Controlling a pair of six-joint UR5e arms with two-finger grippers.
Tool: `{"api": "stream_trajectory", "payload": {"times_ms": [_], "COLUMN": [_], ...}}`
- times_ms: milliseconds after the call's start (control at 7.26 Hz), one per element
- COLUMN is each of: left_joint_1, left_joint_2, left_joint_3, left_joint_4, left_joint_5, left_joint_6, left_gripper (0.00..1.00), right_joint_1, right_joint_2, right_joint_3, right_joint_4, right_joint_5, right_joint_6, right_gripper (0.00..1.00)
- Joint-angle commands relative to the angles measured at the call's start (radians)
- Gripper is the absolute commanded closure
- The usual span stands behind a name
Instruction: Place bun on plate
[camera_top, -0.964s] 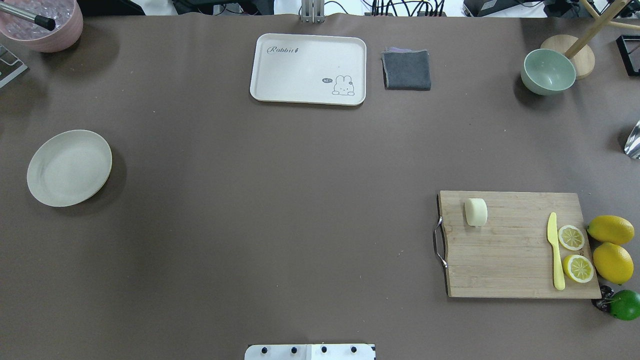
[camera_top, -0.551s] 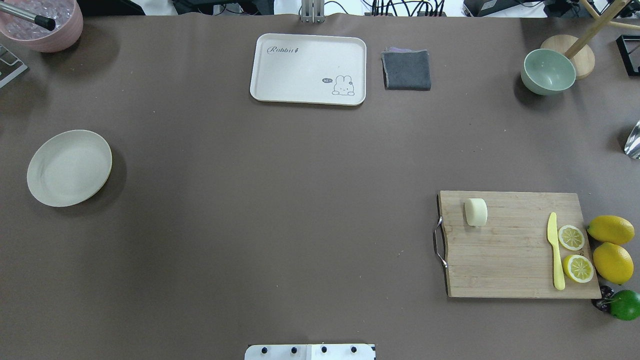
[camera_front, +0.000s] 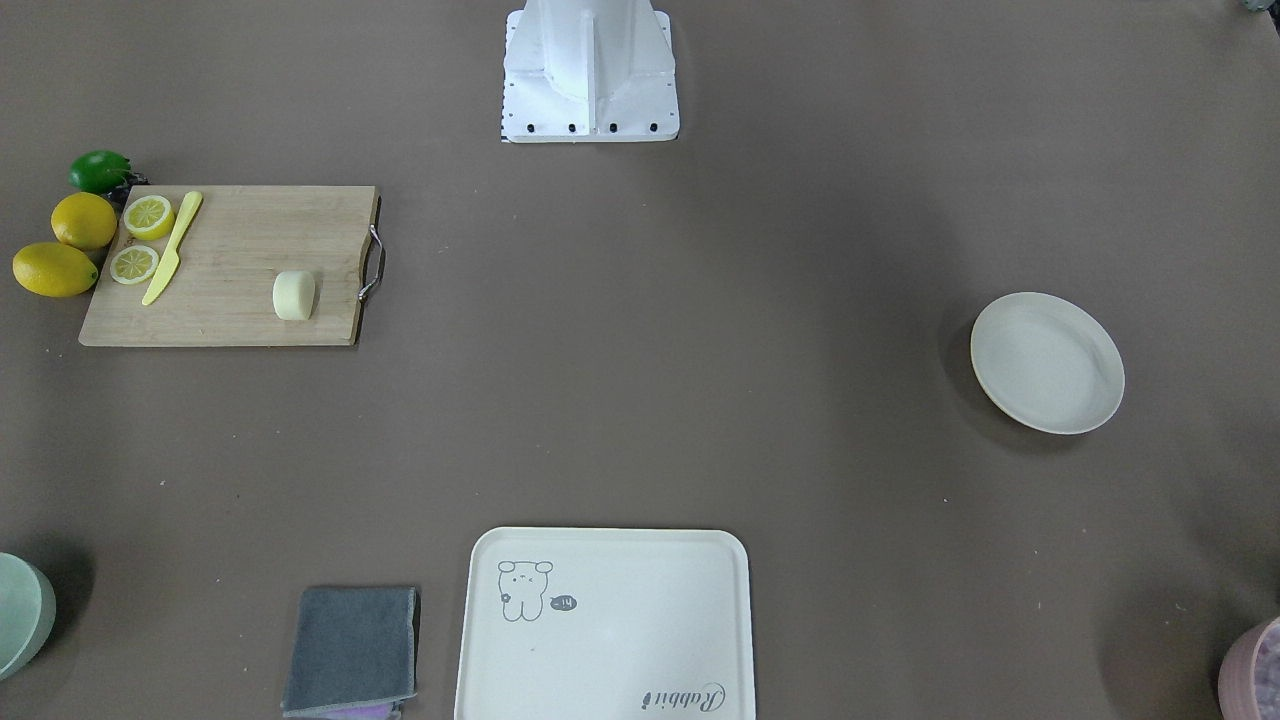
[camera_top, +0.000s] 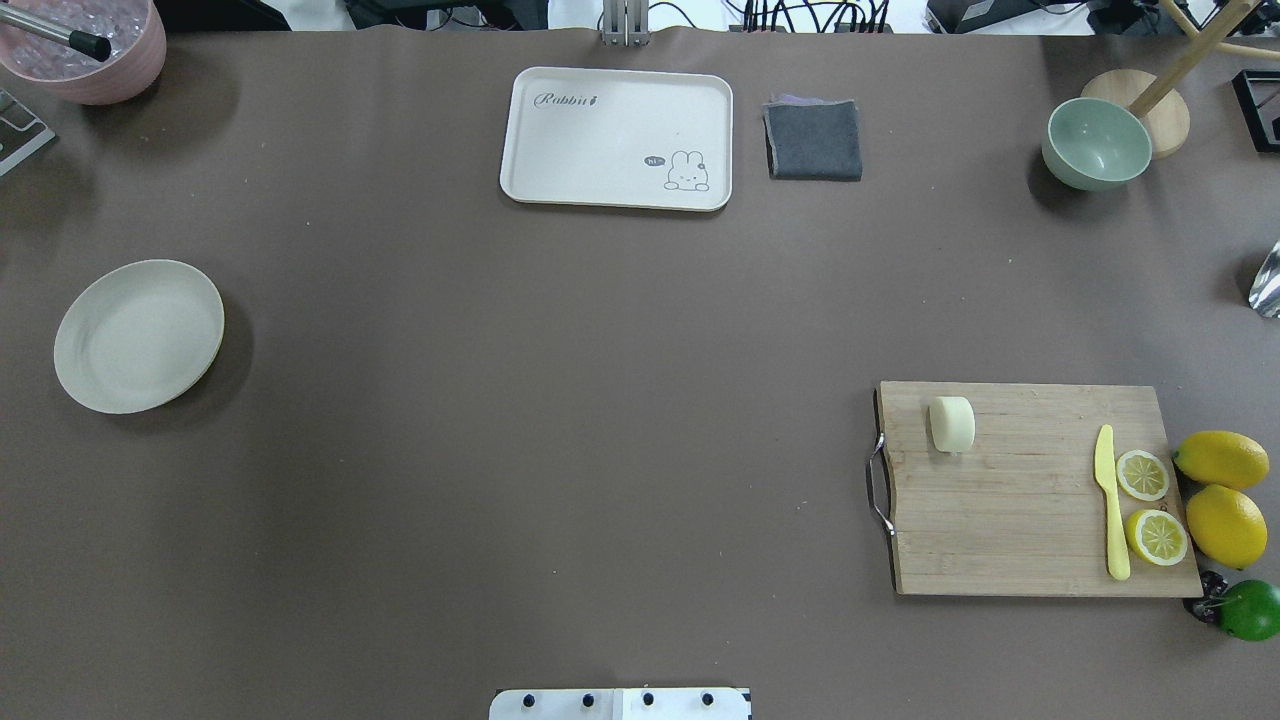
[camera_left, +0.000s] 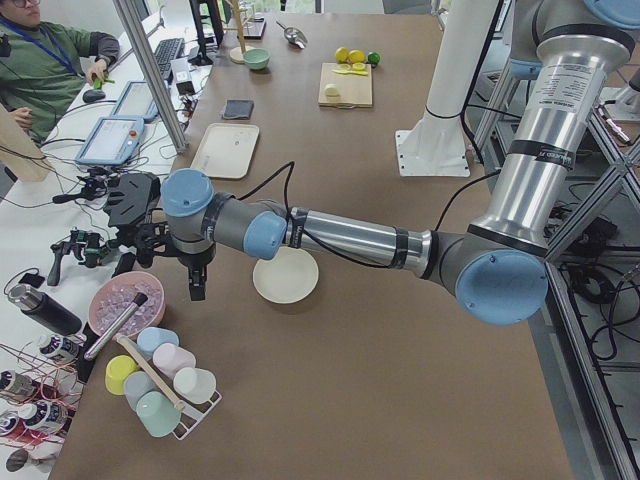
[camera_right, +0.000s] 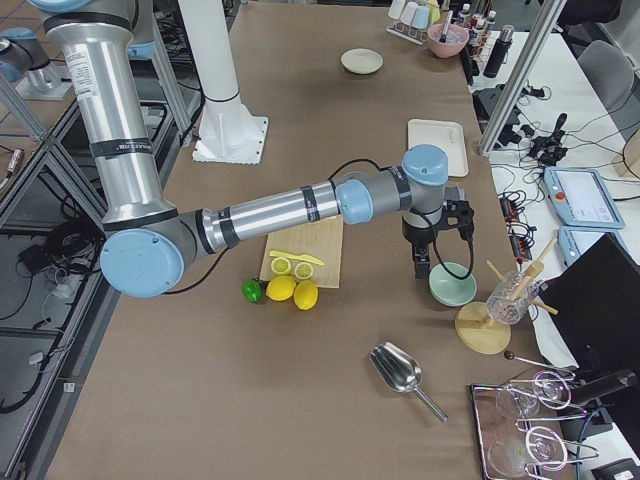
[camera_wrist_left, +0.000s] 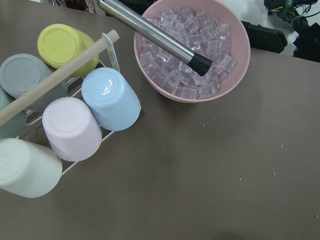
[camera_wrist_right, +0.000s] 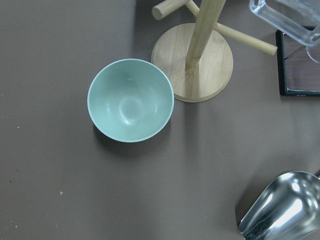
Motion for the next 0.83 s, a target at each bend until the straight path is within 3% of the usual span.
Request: {"api": "stream_trajectory", "payload": {"times_ms": [0, 413, 688], "left_joint_1": [0.001, 0.032, 0.071], "left_joint_2": [0.002, 0.018, 0.126], "left_joint_3": [0.028, 0.007, -0.006], "left_joint_4": [-0.007, -0.014, -0.224], "left_joint_5": [-0.002, 0.009, 0.004], "left_joint_6": [0.01, 0.016, 0.074], "left_gripper": [0.02, 0.02, 0.02], "right_joint_1": [0.0, 0.0, 0.0], "right_joint_2": [-0.01, -0.004, 0.0], "right_joint_3": [0.002, 0.006, 0.012], "right_joint_4": [-0.001, -0.001, -0.001], "right_joint_5": [0.001, 0.004, 0.004], "right_joint_6": [0.0, 0.003, 0.005], "right_gripper": [0.0, 0.0, 0.0]}}
